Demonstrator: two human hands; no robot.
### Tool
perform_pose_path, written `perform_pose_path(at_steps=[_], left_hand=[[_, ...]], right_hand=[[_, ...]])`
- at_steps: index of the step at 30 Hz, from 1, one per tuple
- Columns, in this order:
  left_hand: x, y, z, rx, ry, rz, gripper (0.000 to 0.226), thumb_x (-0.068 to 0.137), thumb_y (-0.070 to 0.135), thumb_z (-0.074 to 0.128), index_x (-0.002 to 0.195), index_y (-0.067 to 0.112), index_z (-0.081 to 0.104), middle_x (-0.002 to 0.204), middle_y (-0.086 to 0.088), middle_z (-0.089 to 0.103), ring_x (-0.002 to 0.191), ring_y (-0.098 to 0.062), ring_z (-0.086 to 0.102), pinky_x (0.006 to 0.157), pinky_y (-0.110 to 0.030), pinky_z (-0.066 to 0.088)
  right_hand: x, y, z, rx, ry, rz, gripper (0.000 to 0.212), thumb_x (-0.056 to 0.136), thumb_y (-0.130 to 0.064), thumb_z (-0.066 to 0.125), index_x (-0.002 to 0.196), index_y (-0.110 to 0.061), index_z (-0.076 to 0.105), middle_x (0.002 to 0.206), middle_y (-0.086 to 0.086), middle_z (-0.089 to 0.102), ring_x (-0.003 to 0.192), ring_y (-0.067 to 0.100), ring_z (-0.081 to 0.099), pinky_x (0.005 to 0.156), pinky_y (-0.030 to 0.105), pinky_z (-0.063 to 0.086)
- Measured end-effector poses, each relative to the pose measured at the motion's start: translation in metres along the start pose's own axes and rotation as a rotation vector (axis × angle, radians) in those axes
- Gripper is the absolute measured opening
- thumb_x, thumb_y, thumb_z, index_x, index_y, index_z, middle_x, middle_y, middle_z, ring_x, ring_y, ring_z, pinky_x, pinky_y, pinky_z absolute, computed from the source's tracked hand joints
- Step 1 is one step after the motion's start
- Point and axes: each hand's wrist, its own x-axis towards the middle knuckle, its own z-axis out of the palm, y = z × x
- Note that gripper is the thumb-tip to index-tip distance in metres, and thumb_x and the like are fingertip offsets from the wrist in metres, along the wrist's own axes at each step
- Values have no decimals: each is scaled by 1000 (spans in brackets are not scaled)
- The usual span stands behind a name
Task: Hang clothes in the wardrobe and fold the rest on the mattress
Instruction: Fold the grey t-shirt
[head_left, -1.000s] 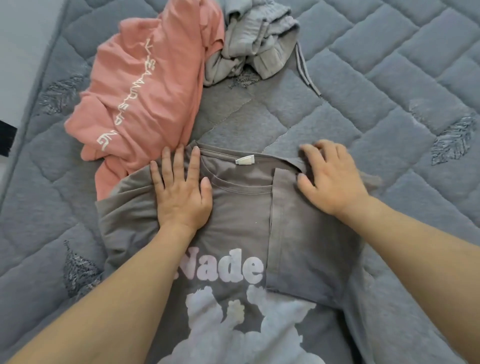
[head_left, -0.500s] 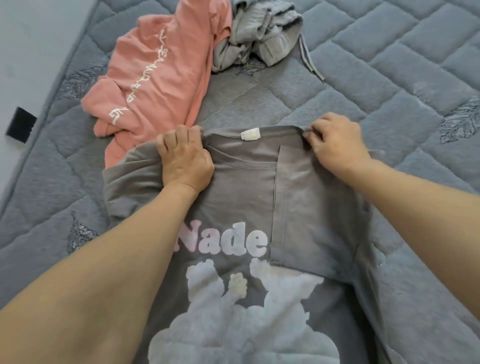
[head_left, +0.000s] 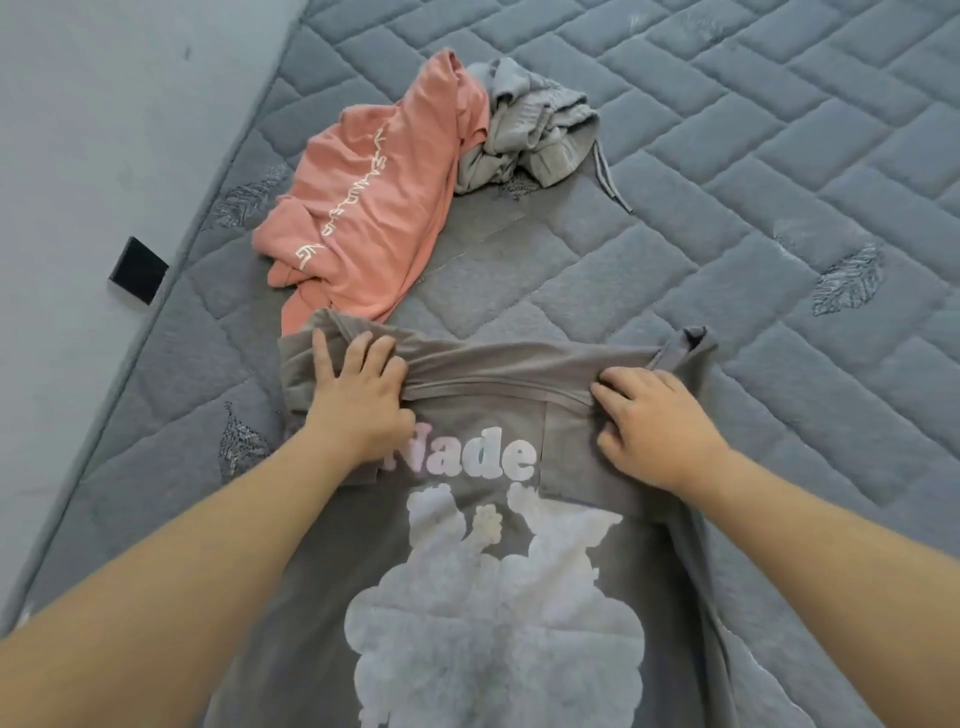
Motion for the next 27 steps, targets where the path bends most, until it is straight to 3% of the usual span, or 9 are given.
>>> perform_pose_path(at_steps=[2,3,4,6,7,9,15,27], left_hand=[[6,20,-2,-274,135,-131,49,82,45,32,123,23,44,158,-8,18,148,-26,7,116,-64,-11],[12,28,-2,-348,217,-159,51,84,48,29,128,26,43,159,-8,19,148,-26,7,116,-62,-9],[17,32,0,-372,262,-174,56,88,51,24,138,30,39,161,-8,16,150,-26,5,117,-62,-8],[26,33,12,-324,228,-195,63,94,58,15,154,37,20,166,-3,4,152,-25,-8,117,-64,-9],[29,33,21,-283,189,-211,65,95,60,12,156,40,11,167,-1,-2,152,-24,-13,116,-66,-9],[31,32,42,-206,184,-231,66,94,62,11,157,41,4,167,0,-5,152,-25,-16,114,-69,-7],[39,30,59,-160,265,-239,70,92,59,27,157,39,13,167,-3,6,153,-30,-6,107,-79,-3],[41,31,62,-123,257,-248,70,91,59,26,157,37,15,167,-4,6,153,-30,-5,106,-80,-4]], right_hand=[[3,-7,7,130,184,141,41,85,-32,44,96,-6,74,107,11,64,102,34,61,97,45,41],[14,-11,8,147,270,198,42,89,-35,43,100,-8,73,113,13,63,110,34,59,105,51,35],[26,-18,7,161,279,233,45,93,-39,41,116,-11,68,129,15,57,124,34,51,113,58,23],[51,-27,16,167,145,301,56,99,-52,29,150,-30,36,159,9,25,148,32,18,114,65,-3],[60,-27,25,147,70,342,60,98,-60,20,154,-38,20,165,3,10,151,30,3,112,67,-10],[63,-25,48,88,30,405,63,95,-66,11,154,-44,10,166,-4,0,151,30,-7,109,73,-11],[69,-23,70,78,125,421,62,93,-61,25,151,-39,28,164,0,15,150,37,7,103,80,-2],[70,-21,74,81,178,425,62,94,-60,24,152,-36,27,164,0,16,150,34,8,105,79,-3]])
